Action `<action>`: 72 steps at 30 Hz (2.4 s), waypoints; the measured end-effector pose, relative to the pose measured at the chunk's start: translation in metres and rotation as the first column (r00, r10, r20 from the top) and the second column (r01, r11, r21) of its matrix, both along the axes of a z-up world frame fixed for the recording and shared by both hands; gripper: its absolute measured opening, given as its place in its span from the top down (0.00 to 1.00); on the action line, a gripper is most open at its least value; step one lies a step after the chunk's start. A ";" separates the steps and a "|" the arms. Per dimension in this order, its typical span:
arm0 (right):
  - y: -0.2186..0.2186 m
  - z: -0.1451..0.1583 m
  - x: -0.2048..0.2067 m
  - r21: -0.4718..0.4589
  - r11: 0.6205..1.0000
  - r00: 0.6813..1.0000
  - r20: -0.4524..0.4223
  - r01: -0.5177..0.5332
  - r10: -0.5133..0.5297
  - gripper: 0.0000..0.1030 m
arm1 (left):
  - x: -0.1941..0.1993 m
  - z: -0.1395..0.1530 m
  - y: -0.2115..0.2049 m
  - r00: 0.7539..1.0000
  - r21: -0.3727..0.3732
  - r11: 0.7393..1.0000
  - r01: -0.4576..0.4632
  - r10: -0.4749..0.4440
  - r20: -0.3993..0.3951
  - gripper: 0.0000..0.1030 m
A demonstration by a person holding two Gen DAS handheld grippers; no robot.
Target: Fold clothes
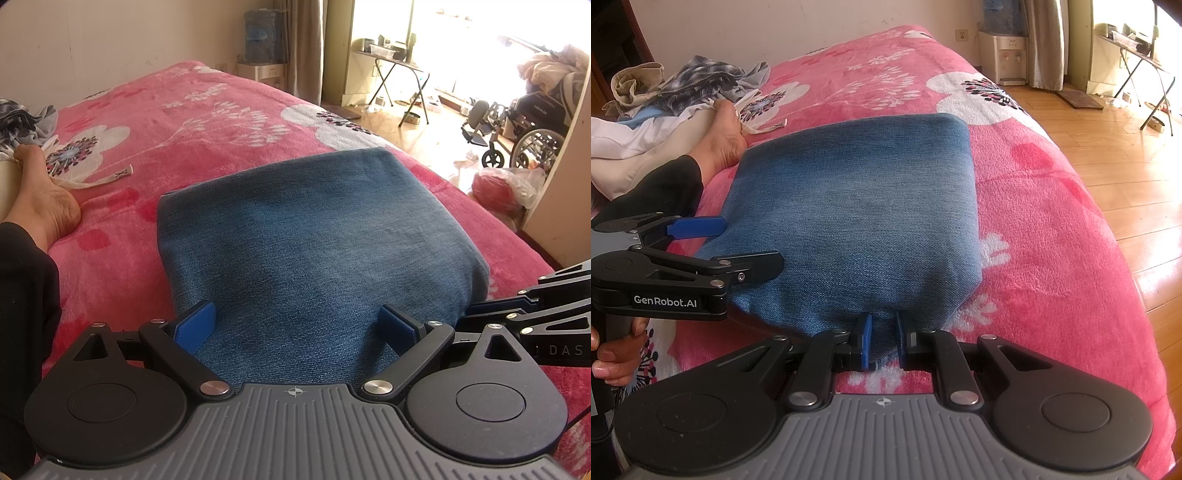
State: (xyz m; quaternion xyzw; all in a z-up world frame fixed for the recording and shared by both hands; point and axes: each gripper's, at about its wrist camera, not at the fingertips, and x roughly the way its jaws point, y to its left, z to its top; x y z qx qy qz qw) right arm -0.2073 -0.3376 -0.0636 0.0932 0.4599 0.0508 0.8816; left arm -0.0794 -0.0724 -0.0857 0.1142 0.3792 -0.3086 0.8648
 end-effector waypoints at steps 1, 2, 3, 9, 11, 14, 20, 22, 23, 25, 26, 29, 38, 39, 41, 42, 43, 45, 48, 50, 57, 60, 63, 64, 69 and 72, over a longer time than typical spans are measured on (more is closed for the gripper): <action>0.000 0.000 0.000 0.000 1.000 1.000 0.000 0.000 0.000 0.85 | 0.000 0.000 0.000 1.000 0.000 1.000 0.000 0.000 0.000 0.07; 0.000 0.000 0.000 0.000 1.000 1.000 0.000 0.000 0.000 0.85 | 0.000 0.000 0.000 1.000 0.000 1.000 0.000 0.000 0.000 0.07; 0.000 0.000 0.000 -0.001 1.000 1.000 -0.001 0.000 0.000 0.85 | 0.000 0.000 0.000 1.000 0.000 1.000 0.000 0.000 0.000 0.07; 0.000 0.000 0.000 -0.001 1.000 1.000 -0.001 0.000 0.000 0.85 | -0.001 0.000 0.000 1.000 -0.001 1.000 0.000 0.000 0.000 0.07; 0.000 0.000 0.001 -0.001 1.000 1.000 -0.001 -0.001 0.001 0.85 | -0.001 0.000 0.000 1.000 0.000 1.000 0.001 -0.001 0.000 0.07; 0.001 0.000 0.001 -0.001 1.000 1.000 -0.001 0.000 0.000 0.85 | -0.001 0.000 0.000 1.000 -0.001 1.000 0.001 -0.001 0.000 0.07; 0.000 0.000 0.001 0.000 1.000 1.000 -0.001 -0.001 0.001 0.85 | -0.001 0.000 0.000 1.000 -0.001 1.000 0.001 -0.001 0.001 0.07; 0.000 0.000 0.001 0.000 1.000 1.000 -0.001 0.000 0.000 0.85 | -0.001 0.000 0.000 1.000 -0.001 1.000 0.002 -0.002 0.001 0.07; 0.000 0.000 0.001 0.000 1.000 1.000 0.000 0.000 0.000 0.85 | -0.001 0.000 0.000 1.000 0.000 1.000 0.002 -0.002 0.001 0.07; 0.000 0.000 0.001 0.000 1.000 1.000 0.000 0.000 0.000 0.85 | -0.001 0.000 0.000 1.000 0.000 1.000 0.002 -0.002 0.001 0.07; 0.000 0.000 0.001 0.000 1.000 1.000 0.000 0.000 0.000 0.85 | -0.001 0.000 0.000 1.000 0.000 1.000 0.002 -0.002 0.001 0.07; 0.000 0.000 0.001 0.000 1.000 1.000 0.000 -0.001 0.001 0.85 | -0.001 0.000 0.000 1.000 -0.001 1.000 0.003 -0.003 0.001 0.07; 0.000 0.000 0.001 0.002 1.000 1.000 0.000 0.000 0.000 0.85 | -0.001 0.000 0.000 1.000 -0.001 1.000 0.003 -0.003 0.001 0.07; 0.000 0.000 0.001 0.002 1.000 1.000 0.000 0.000 0.000 0.85 | -0.001 0.000 0.000 1.000 -0.001 1.000 0.003 -0.003 0.001 0.07; 0.000 0.000 0.001 0.002 1.000 1.000 -0.001 0.000 0.000 0.85 | -0.001 0.000 0.000 1.000 0.000 1.000 0.003 -0.003 0.001 0.07; 0.000 0.000 0.001 0.002 1.000 1.000 -0.001 0.000 0.000 0.85 | -0.001 0.000 0.000 1.000 -0.001 1.000 0.003 -0.003 0.001 0.07; 0.000 0.000 0.000 0.002 1.000 1.000 -0.001 0.000 0.000 0.85 | -0.001 0.000 0.000 1.000 -0.001 1.000 0.003 -0.003 0.001 0.07; 0.000 0.000 0.000 0.002 1.000 1.000 -0.001 0.001 -0.001 0.85 | -0.001 0.000 0.000 1.000 -0.001 1.000 0.003 -0.003 0.001 0.06; 0.000 0.000 0.000 0.002 1.000 1.000 -0.001 0.000 0.000 0.85 | -0.001 0.000 0.000 1.000 -0.001 1.000 0.003 -0.003 0.001 0.06; 0.000 0.000 0.000 0.002 1.000 1.000 -0.001 0.000 0.000 0.85 | -0.001 0.000 0.000 1.000 0.000 1.000 0.003 -0.003 0.001 0.06; 0.000 0.000 0.000 0.002 1.000 1.000 -0.002 0.000 0.000 0.85 | -0.001 0.000 -0.001 1.000 0.000 1.000 0.004 -0.004 0.001 0.06; 0.000 0.001 0.000 0.002 1.000 1.000 -0.002 0.001 -0.001 0.85 | 0.000 0.001 -0.001 1.000 0.004 1.000 0.003 -0.003 -0.006 0.06; 0.001 0.001 0.000 0.000 1.000 1.000 -0.002 0.002 -0.002 0.85 | 0.002 0.002 -0.003 1.000 0.014 1.000 -0.005 0.005 -0.024 0.06; 0.001 0.001 0.000 0.000 1.000 1.000 -0.002 0.002 -0.002 0.85 | 0.003 0.003 -0.004 1.000 0.020 1.000 -0.009 0.009 -0.030 0.06; 0.001 0.002 0.000 -0.003 1.000 1.000 -0.003 0.004 -0.004 0.85 | 0.006 0.005 -0.011 0.998 0.053 0.998 -0.027 0.031 -0.059 0.05; 0.002 0.003 0.001 -0.006 1.000 1.000 -0.004 0.003 -0.003 0.85 | 0.008 0.007 -0.013 0.996 0.071 0.997 -0.040 0.046 -0.077 0.05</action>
